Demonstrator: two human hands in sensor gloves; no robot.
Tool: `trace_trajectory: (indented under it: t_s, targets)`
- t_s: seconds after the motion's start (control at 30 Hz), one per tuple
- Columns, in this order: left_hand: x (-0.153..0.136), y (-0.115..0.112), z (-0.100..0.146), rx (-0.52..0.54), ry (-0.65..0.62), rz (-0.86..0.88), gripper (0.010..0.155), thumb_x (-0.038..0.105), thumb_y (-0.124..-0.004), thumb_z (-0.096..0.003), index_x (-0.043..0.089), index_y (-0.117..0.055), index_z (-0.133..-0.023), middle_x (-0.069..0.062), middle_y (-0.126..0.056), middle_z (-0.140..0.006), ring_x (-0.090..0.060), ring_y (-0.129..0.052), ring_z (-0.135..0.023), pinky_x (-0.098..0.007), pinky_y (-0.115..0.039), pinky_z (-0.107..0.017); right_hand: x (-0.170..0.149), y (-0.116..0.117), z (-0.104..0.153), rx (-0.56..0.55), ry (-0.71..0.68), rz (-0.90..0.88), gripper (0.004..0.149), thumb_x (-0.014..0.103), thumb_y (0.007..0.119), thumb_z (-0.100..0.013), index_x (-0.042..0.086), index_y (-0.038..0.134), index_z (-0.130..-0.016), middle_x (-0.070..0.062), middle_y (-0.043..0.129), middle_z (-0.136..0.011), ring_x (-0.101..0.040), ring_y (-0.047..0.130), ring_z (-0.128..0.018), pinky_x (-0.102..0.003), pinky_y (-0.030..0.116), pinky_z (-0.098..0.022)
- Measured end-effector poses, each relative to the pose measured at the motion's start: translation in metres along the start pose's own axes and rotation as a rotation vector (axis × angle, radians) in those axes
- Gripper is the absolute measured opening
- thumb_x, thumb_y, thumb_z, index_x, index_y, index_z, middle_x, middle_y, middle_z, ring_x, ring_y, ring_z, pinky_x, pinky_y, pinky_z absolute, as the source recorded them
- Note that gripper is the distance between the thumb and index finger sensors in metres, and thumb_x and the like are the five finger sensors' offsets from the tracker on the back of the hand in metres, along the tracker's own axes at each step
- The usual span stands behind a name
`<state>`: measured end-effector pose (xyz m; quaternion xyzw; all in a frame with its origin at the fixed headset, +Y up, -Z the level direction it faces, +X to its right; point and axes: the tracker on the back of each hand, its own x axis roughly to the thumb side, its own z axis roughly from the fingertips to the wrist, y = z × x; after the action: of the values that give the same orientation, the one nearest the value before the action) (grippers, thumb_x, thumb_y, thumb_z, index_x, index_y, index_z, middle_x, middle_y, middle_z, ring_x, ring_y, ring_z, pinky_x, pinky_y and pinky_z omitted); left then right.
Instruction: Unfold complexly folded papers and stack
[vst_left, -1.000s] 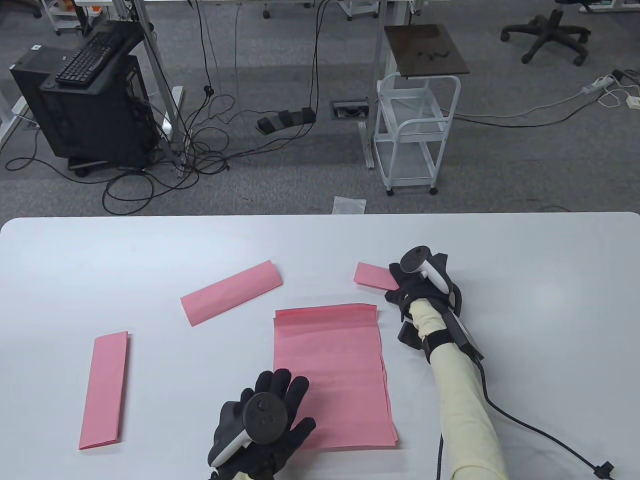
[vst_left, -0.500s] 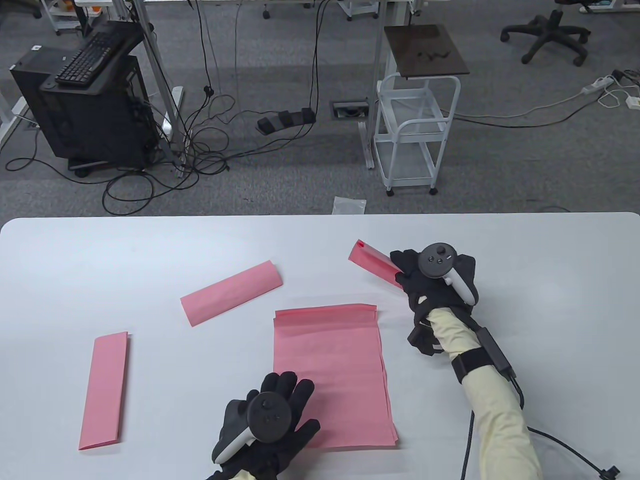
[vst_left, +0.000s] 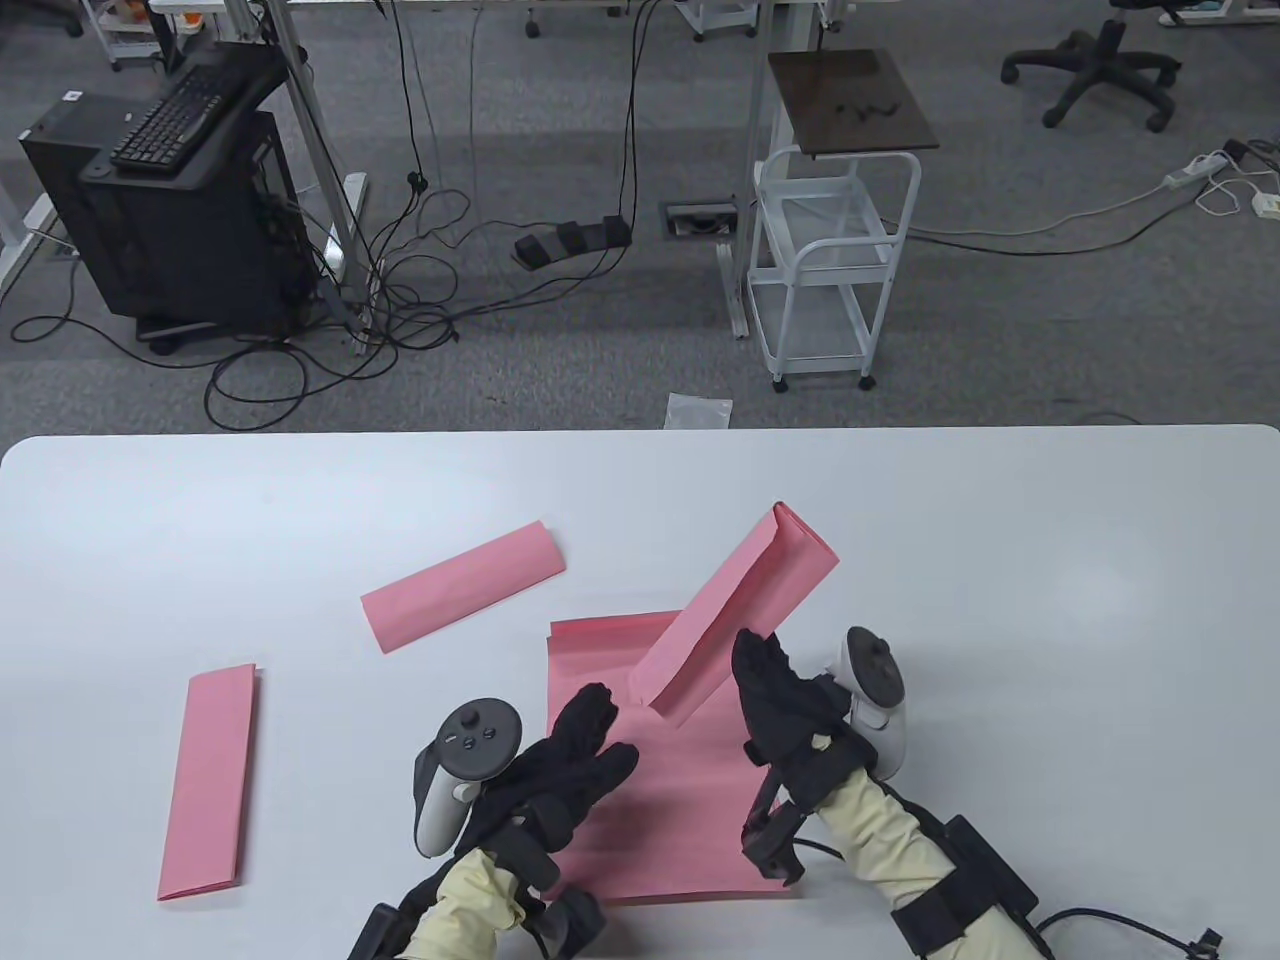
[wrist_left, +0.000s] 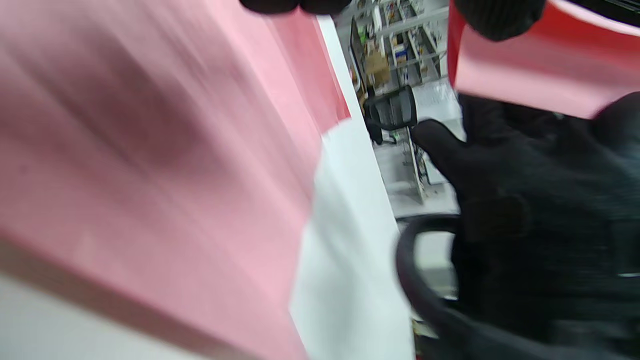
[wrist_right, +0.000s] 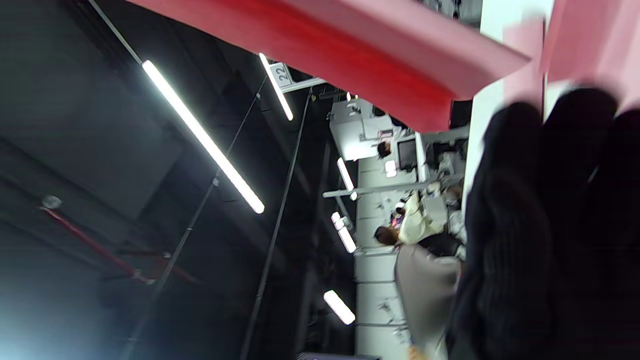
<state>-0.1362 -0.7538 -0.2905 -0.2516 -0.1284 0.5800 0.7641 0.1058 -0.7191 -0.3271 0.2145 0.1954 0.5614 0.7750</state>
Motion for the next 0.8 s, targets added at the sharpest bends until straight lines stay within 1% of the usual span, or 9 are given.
trace_trajectory:
  t_s: [0.07,0.13,0.23,0.33,0.47,0.63,0.73,0.77,0.8]
  targets:
    - [-0.001,-0.003,0.0,-0.045,-0.026,0.054,0.074,0.051,-0.067,-0.0563,0.019,-0.032,-0.113,-0.011,-0.048,-0.119,-0.038,-0.054,-0.109,-0.058,-0.043,-0.078,-0.01,0.008,0.004,0.035,0.014,-0.035,0.056,0.05,0.042,-0.055,0.06,0.01,-0.1,0.01,0.005,-0.121,-0.014,-0.013,-0.105,-0.052,-0.015,-0.066]
    - [-0.002,-0.006,0.001,0.0,-0.051,0.153,0.067,0.049,-0.066,-0.0575,0.02,-0.037,-0.111,-0.006,-0.057,-0.116,-0.032,-0.064,-0.107,-0.054,-0.05,-0.079,-0.021,0.014,0.009,0.048,0.039,-0.054,0.056,0.05,0.043,-0.056,0.059,0.012,-0.101,0.009,0.006,-0.121,-0.014,-0.014,-0.105,-0.052,-0.015,-0.066]
    - [-0.007,-0.003,0.008,0.244,-0.039,0.305,0.04,0.04,-0.067,-0.0578,0.029,-0.065,-0.096,0.004,-0.086,-0.095,-0.021,-0.089,-0.089,-0.046,-0.064,-0.074,-0.028,0.012,0.016,0.028,0.066,-0.034,0.056,0.047,0.049,-0.058,0.055,0.018,-0.104,0.007,0.009,-0.121,-0.016,-0.011,-0.106,-0.053,-0.013,-0.066]
    - [-0.004,0.009,0.02,0.354,-0.084,0.412,0.038,0.038,-0.068,-0.0566,0.026,-0.067,-0.093,0.003,-0.087,-0.088,-0.02,-0.091,-0.082,-0.047,-0.065,-0.072,-0.026,0.003,0.023,-0.029,0.033,0.007,0.067,0.048,0.056,-0.058,0.053,0.005,-0.102,0.008,0.006,-0.12,-0.018,-0.011,-0.106,-0.054,-0.012,-0.066]
    - [-0.007,0.036,0.033,0.454,-0.08,0.332,0.038,0.038,-0.069,-0.0567,0.024,-0.067,-0.093,0.002,-0.088,-0.085,-0.021,-0.091,-0.079,-0.049,-0.064,-0.072,-0.001,-0.019,0.027,-0.176,-0.064,0.027,0.08,0.042,0.067,-0.056,0.052,-0.001,-0.097,0.013,-0.002,-0.117,-0.021,-0.008,-0.107,-0.056,-0.012,-0.067]
    - [-0.008,0.044,0.032,0.43,-0.064,0.164,0.038,0.037,-0.07,-0.0561,0.023,-0.07,-0.092,0.0,-0.09,-0.082,-0.022,-0.092,-0.076,-0.05,-0.064,-0.071,0.026,-0.03,0.031,-0.272,-0.055,0.547,0.083,0.035,0.073,-0.052,0.05,0.006,-0.099,0.009,0.004,-0.117,-0.028,0.019,-0.111,-0.061,-0.001,-0.071]
    - [-0.007,0.037,0.028,0.358,-0.074,0.146,0.039,0.036,-0.071,-0.0557,0.022,-0.07,-0.092,0.0,-0.09,-0.082,-0.023,-0.093,-0.076,-0.05,-0.063,-0.071,0.03,-0.033,0.032,-0.283,-0.04,0.68,0.081,0.033,0.074,-0.052,0.049,0.011,-0.101,0.006,0.014,-0.119,-0.031,0.041,-0.106,-0.062,0.01,-0.074]
    - [-0.008,0.036,0.027,0.35,-0.069,0.143,0.038,0.036,-0.071,-0.0557,0.023,-0.07,-0.092,-0.001,-0.09,-0.082,-0.023,-0.093,-0.075,-0.051,-0.063,-0.071,0.03,-0.034,0.033,-0.314,-0.059,0.678,0.079,0.033,0.074,-0.052,0.048,0.015,-0.102,0.005,0.02,-0.119,-0.032,0.049,-0.103,-0.062,0.014,-0.075]
    - [-0.008,0.034,0.026,0.349,-0.062,0.134,0.038,0.036,-0.071,-0.0557,0.022,-0.07,-0.092,-0.001,-0.09,-0.081,-0.023,-0.093,-0.075,-0.051,-0.063,-0.071,0.029,-0.037,0.034,-0.363,-0.075,0.641,0.07,0.033,0.075,-0.051,0.042,0.033,-0.106,0.0,0.047,-0.114,-0.032,0.061,-0.096,-0.062,0.023,-0.075]
